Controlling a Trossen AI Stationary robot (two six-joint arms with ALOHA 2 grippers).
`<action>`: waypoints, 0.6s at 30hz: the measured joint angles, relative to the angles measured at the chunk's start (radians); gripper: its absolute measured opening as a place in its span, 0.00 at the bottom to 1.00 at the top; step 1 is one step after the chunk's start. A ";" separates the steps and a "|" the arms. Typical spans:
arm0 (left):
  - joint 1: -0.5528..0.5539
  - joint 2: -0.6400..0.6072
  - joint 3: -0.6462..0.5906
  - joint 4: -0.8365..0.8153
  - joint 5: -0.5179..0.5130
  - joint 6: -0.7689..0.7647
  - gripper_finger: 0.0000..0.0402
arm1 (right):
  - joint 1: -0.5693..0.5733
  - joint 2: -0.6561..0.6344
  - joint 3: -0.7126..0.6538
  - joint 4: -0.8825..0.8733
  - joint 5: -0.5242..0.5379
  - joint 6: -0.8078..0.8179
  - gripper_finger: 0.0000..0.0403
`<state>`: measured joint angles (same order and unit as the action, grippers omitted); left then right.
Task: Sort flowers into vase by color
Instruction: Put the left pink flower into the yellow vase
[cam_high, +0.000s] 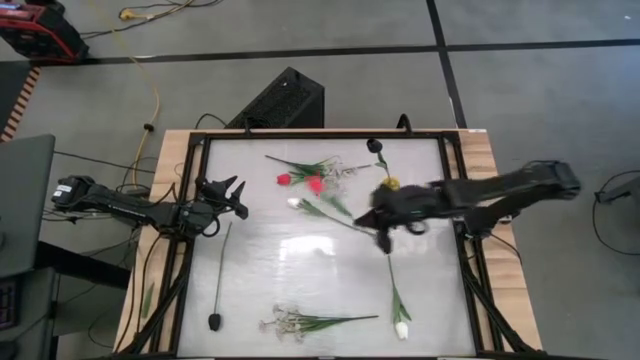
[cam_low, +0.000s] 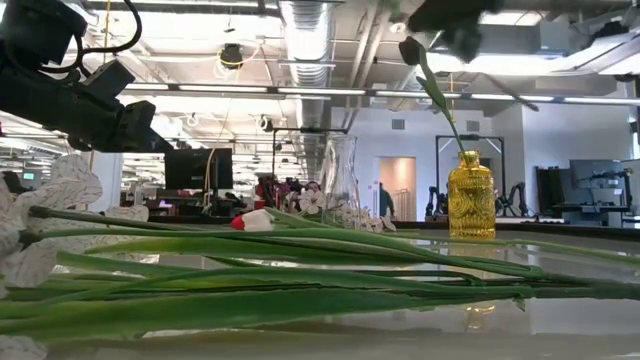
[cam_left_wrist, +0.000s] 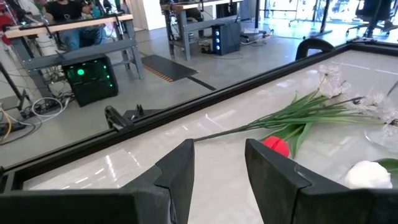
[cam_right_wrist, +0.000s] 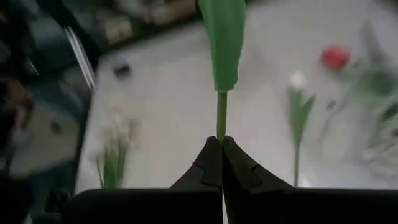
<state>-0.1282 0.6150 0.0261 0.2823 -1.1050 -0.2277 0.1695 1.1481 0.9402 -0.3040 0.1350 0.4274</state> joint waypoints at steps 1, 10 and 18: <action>0.000 0.000 0.000 0.000 -0.002 0.000 0.33 | 0.013 -0.061 -0.048 0.037 0.036 -0.001 0.04; 0.000 0.000 0.000 0.005 -0.006 -0.001 0.33 | 0.036 -0.470 -0.282 0.082 0.339 -0.051 0.04; 0.000 0.000 0.000 0.005 -0.018 -0.001 0.33 | -0.071 -0.611 -0.330 0.085 0.524 -0.104 0.04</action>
<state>-0.1280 0.6149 0.0261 0.2871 -1.1233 -0.2291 0.0990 0.5373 0.6098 -0.2193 0.6591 0.3236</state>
